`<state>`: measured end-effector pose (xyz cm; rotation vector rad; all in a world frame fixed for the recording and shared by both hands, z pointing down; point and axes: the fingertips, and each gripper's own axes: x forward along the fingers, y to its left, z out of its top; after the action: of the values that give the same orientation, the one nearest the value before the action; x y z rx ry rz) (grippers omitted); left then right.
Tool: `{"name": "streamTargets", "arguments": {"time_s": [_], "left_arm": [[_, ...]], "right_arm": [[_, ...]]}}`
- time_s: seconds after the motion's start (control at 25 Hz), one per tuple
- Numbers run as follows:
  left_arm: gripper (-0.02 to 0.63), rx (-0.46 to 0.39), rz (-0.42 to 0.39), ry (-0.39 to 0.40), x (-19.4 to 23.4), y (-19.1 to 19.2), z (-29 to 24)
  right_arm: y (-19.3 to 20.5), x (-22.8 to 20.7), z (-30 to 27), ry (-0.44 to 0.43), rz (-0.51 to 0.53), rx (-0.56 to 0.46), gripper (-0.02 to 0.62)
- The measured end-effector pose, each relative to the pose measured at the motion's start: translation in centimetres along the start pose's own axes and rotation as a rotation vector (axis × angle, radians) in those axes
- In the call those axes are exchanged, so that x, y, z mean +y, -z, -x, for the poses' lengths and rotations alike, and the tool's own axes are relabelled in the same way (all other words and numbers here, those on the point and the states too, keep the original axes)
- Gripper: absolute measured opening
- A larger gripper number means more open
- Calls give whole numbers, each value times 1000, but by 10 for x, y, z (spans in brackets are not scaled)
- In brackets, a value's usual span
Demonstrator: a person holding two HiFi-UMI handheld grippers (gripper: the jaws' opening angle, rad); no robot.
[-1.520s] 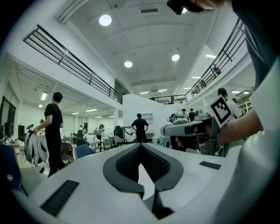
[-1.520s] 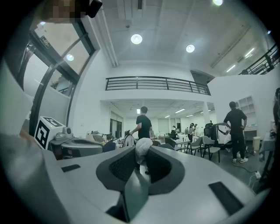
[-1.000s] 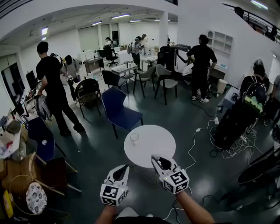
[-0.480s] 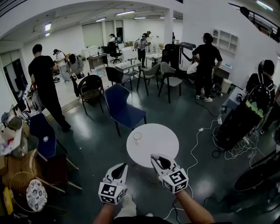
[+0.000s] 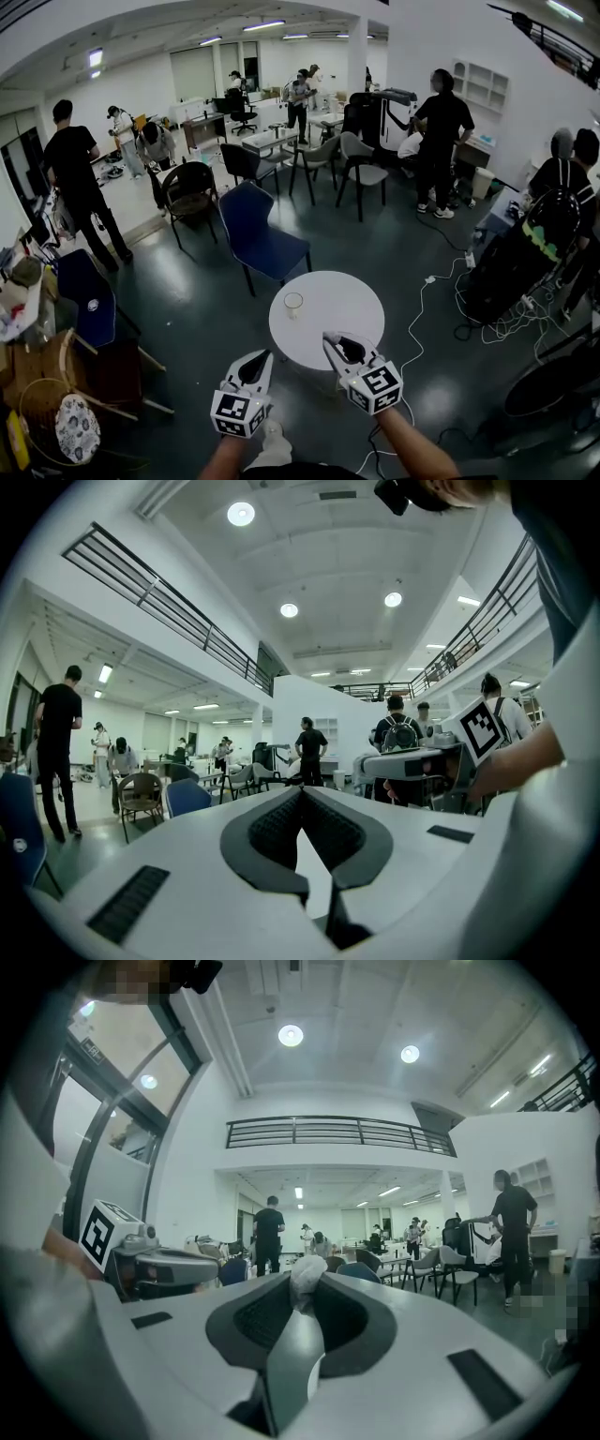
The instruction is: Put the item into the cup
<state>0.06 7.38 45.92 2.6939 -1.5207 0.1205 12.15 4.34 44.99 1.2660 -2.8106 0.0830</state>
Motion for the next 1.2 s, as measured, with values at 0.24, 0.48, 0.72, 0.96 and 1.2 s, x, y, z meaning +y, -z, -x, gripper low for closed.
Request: {"name": "streamTargets", "arguments": {"time_s": [0.24, 0.48, 0.72, 0.96, 1.2], "left_arm": [[15, 2, 4, 24, 30, -2, -41], [15, 16, 15, 51, 57, -1, -85], [15, 29, 23, 70, 88, 0, -120], [15, 32, 26, 78, 129, -4, -144], [15, 41, 31, 97, 160, -4, -162]], "right_arm": [[-2, -28, -40, 18, -14, -1, 78], [0, -61, -76, 42, -21, 11, 78], [0, -85, -116, 59, -27, 21, 78], [-2, -97, -159, 75, -27, 31, 78], [-8, -104, -196, 89, -26, 36, 78]]}}
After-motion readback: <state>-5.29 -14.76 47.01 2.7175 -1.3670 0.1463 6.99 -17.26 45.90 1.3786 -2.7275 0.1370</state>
